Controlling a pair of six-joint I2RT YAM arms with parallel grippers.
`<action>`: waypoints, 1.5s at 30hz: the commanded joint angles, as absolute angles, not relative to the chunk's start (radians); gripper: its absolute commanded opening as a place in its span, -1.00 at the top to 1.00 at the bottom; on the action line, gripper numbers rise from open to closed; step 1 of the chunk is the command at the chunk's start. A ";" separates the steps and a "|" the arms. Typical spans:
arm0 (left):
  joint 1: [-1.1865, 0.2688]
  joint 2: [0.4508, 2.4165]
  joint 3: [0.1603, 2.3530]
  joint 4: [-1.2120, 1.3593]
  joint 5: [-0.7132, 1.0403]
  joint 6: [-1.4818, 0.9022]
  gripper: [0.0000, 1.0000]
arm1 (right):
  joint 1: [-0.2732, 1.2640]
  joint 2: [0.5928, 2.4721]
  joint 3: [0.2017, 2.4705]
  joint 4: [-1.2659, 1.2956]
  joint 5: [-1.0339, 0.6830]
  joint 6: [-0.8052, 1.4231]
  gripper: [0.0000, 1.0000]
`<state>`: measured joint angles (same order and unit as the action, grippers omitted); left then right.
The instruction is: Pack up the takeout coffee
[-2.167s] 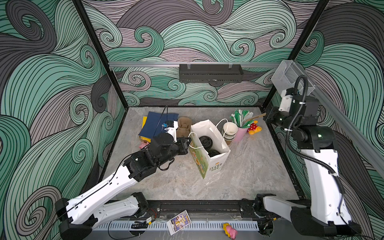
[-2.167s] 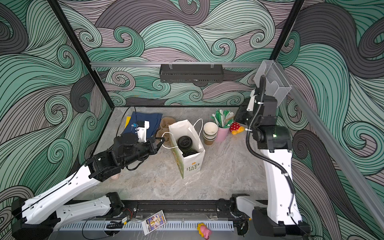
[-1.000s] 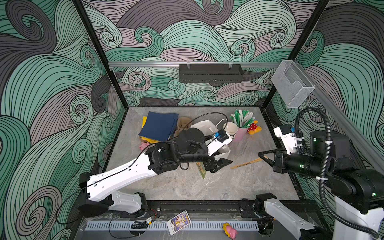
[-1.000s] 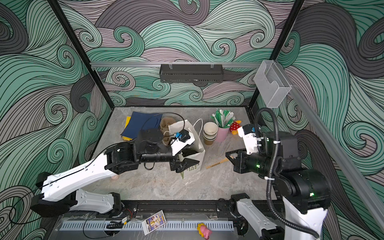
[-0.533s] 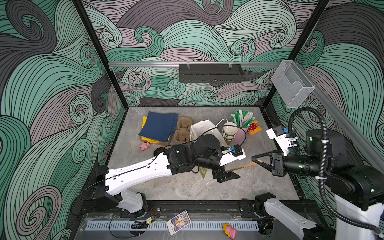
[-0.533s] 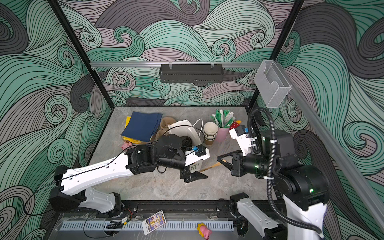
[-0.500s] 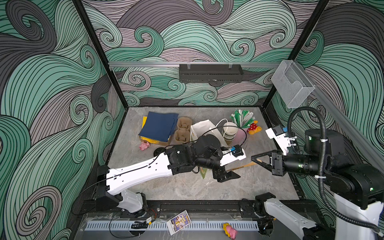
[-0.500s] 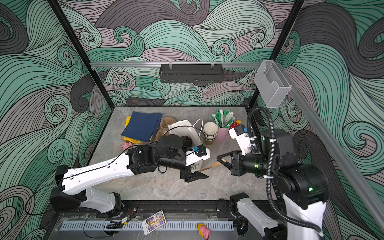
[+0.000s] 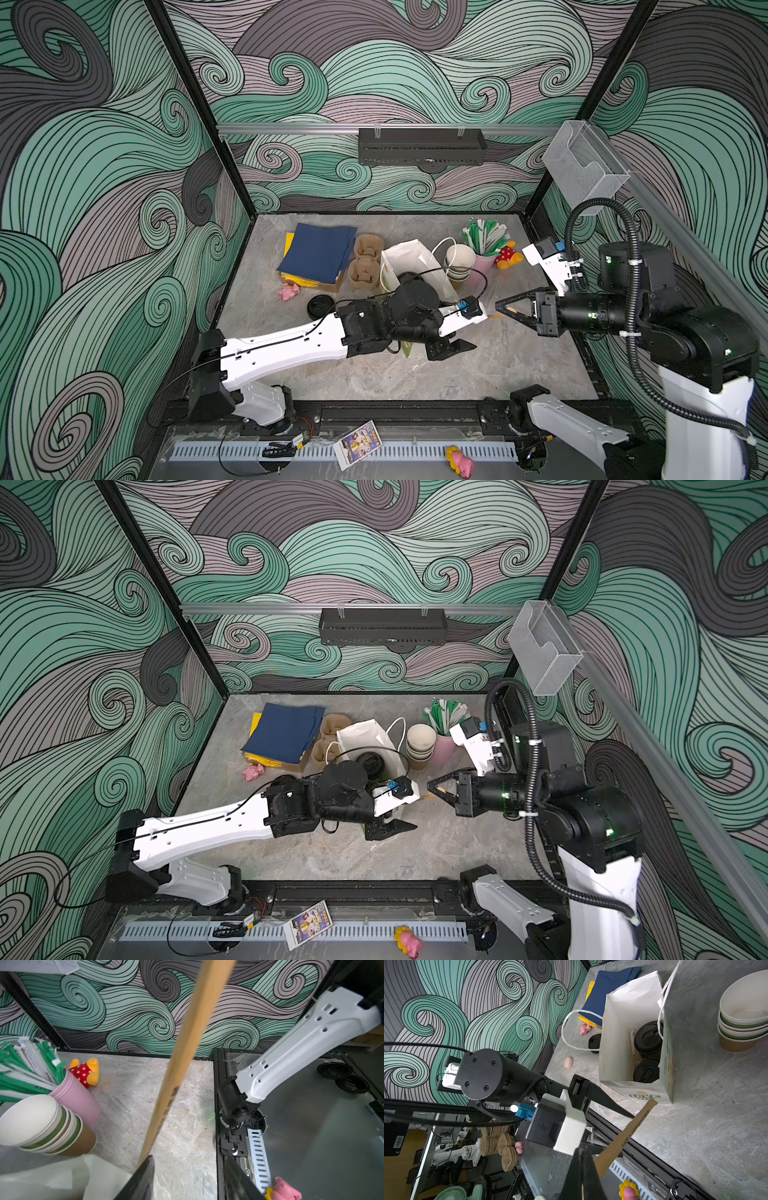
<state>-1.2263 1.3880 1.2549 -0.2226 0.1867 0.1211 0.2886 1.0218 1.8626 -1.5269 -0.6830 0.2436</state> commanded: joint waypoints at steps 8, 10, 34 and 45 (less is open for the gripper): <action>-1.230 1.340 1.219 -0.022 0.147 0.189 -0.35 | 0.299 0.994 1.862 -1.542 -0.709 0.242 1.00; -1.230 1.357 1.231 -0.034 0.191 0.193 -0.30 | 0.300 0.996 1.872 -1.543 -0.709 0.245 1.00; -1.230 1.368 1.223 -0.049 0.255 0.150 0.86 | 0.299 1.029 1.904 -1.538 -0.705 0.242 1.00; -1.215 1.333 1.201 0.063 0.132 -0.286 0.97 | 0.299 0.983 2.001 -1.440 -0.548 0.245 -0.37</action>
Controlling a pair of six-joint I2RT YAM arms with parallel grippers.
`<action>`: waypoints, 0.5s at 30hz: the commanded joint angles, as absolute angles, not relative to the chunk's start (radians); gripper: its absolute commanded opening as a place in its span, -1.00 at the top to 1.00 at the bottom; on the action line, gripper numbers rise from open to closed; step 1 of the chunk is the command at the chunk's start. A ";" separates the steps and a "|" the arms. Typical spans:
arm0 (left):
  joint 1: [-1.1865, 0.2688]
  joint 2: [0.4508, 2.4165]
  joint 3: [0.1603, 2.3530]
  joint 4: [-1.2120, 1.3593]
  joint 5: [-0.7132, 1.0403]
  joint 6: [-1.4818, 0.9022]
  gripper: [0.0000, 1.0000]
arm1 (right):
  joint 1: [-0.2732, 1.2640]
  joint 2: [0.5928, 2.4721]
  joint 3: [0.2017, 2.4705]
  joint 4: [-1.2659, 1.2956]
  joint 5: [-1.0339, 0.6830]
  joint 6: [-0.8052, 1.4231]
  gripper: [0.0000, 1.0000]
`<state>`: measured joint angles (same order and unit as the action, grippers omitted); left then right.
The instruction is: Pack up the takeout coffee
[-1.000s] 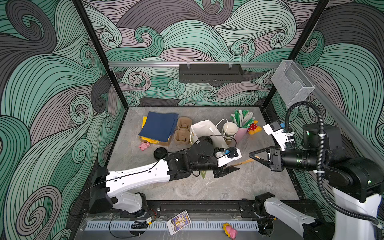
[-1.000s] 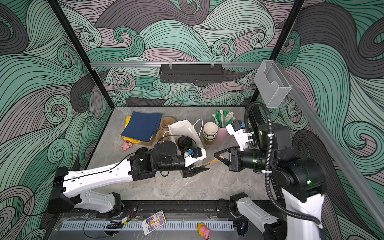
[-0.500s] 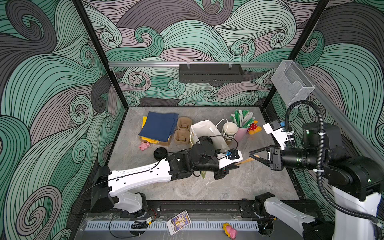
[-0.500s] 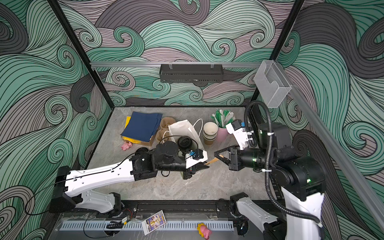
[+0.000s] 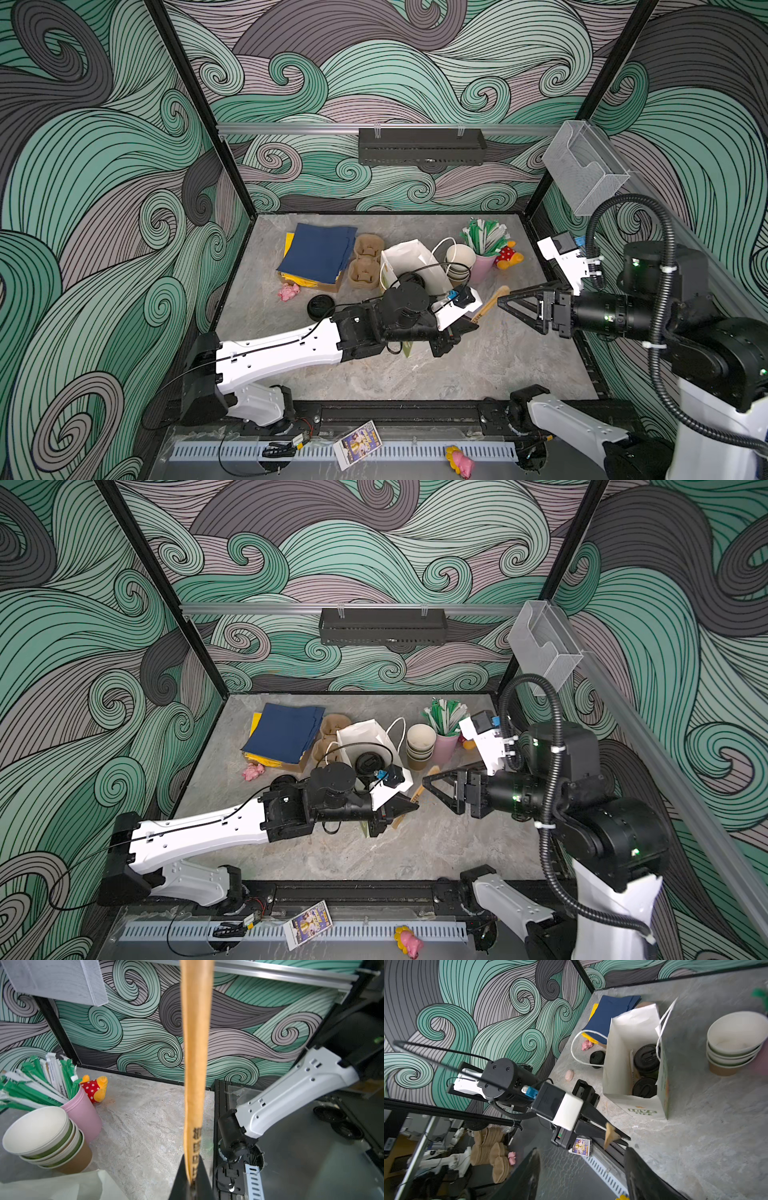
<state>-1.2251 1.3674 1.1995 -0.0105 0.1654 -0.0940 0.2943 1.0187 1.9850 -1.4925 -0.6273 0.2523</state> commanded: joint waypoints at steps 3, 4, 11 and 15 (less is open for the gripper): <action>-1.206 1.325 1.178 0.151 0.151 -0.430 0.96 | 0.299 0.954 1.930 -1.387 -0.499 0.226 -0.36; -1.205 1.327 1.172 0.186 0.163 -0.468 0.96 | 0.299 0.950 1.892 -1.366 -0.502 0.223 -0.31; -1.185 1.335 1.162 0.325 0.185 -0.638 0.95 | 0.303 0.967 1.753 -1.193 -0.684 0.248 -0.12; -1.171 1.345 1.156 0.381 0.205 -0.697 0.94 | 0.313 0.986 1.730 -1.180 -0.709 0.239 -0.12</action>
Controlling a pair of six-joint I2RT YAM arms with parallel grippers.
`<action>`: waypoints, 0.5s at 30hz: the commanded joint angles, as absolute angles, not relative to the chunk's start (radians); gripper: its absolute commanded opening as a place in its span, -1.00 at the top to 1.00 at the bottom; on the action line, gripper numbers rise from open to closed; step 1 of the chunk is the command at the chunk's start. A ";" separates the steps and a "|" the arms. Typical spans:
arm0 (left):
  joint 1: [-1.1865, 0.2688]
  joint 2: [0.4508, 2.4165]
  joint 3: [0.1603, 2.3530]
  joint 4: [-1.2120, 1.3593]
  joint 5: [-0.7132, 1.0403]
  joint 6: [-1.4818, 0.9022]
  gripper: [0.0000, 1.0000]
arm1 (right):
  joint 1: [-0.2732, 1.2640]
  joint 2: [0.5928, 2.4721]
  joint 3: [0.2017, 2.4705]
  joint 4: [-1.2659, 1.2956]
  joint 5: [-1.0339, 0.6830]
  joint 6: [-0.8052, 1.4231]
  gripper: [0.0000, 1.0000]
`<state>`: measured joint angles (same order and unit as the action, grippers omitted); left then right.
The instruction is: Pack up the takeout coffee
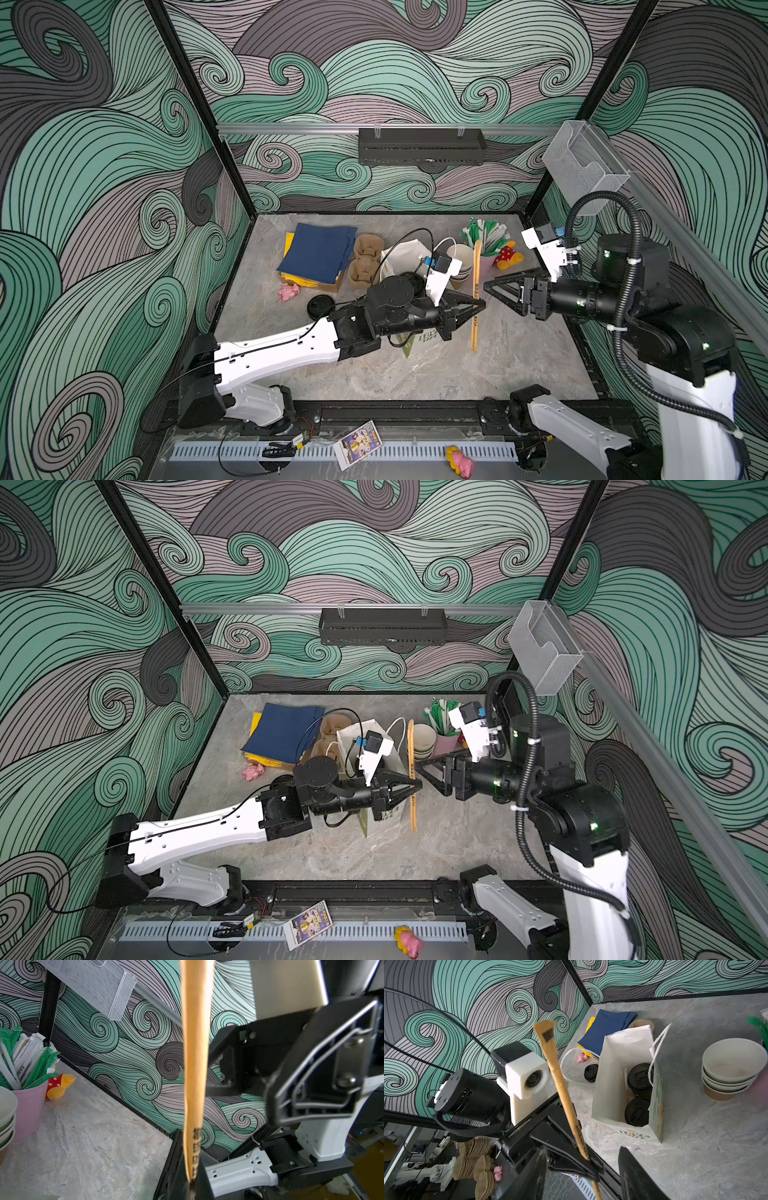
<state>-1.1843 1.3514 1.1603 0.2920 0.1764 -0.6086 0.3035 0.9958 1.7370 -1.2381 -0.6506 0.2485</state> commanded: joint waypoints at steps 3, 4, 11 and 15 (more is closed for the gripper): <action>-1.167 1.349 1.157 0.391 0.218 -0.708 0.94 | 0.323 0.991 1.710 -1.167 -0.691 0.238 -0.04; -1.165 1.351 1.157 0.391 0.222 -0.709 0.94 | 0.326 0.994 1.702 -1.158 -0.690 0.239 0.00; -1.157 1.356 1.157 0.403 0.245 -0.720 0.93 | 0.374 1.021 1.669 -1.126 -0.678 0.242 0.21; -1.156 1.356 1.150 0.416 0.250 -0.728 0.93 | 0.395 1.030 1.667 -1.120 -0.659 0.242 0.34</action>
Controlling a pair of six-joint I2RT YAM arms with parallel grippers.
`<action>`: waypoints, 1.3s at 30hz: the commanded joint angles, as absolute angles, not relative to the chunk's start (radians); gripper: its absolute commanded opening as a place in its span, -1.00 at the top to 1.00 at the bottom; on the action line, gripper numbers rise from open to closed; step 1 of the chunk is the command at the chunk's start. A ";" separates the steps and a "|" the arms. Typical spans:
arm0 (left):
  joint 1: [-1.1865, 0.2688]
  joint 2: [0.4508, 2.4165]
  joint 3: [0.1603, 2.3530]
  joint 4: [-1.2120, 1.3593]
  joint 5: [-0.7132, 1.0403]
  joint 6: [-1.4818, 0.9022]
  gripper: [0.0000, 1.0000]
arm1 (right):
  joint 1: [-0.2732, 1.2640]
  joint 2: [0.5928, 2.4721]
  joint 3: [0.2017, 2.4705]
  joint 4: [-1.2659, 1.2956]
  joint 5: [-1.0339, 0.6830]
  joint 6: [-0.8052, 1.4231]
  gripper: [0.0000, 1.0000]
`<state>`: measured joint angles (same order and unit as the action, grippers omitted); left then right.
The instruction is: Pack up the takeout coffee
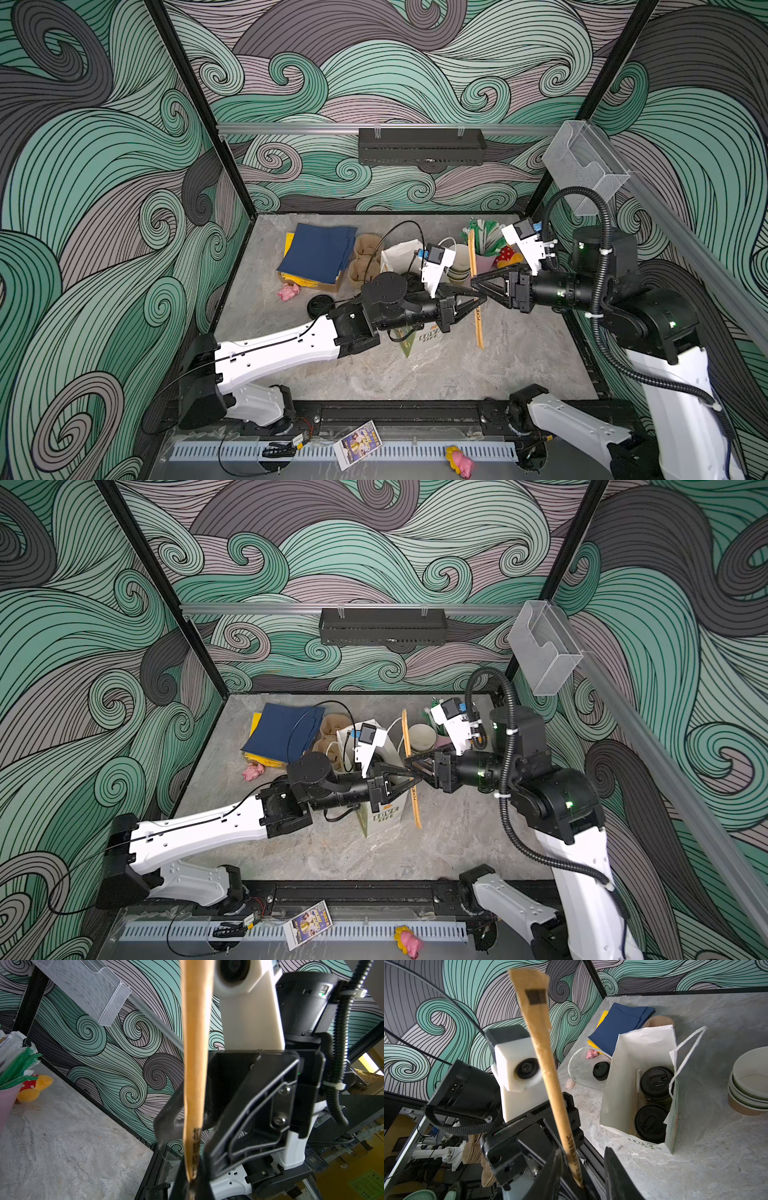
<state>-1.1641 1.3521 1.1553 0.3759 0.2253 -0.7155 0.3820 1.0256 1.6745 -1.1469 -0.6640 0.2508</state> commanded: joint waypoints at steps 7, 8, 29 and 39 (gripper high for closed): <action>-1.154 1.349 1.144 0.419 0.252 -0.732 0.90 | 0.419 1.040 1.663 -1.118 -0.640 0.247 0.71; -1.152 1.348 1.142 0.421 0.250 -0.733 0.89 | 0.420 1.041 1.663 -1.117 -0.640 0.247 0.76; -1.151 0.922 1.022 0.031 -0.107 -0.422 -0.37 | 0.462 1.178 1.823 -1.088 -0.430 0.282 1.00; -1.149 0.776 0.986 -0.212 -0.675 -0.489 -0.43 | 0.631 1.406 1.932 -1.014 -0.190 0.270 1.00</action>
<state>-1.1526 0.7750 0.9913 -0.0910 -0.4854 -0.4667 0.6006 1.3693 1.8973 -1.0512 -0.2905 0.2733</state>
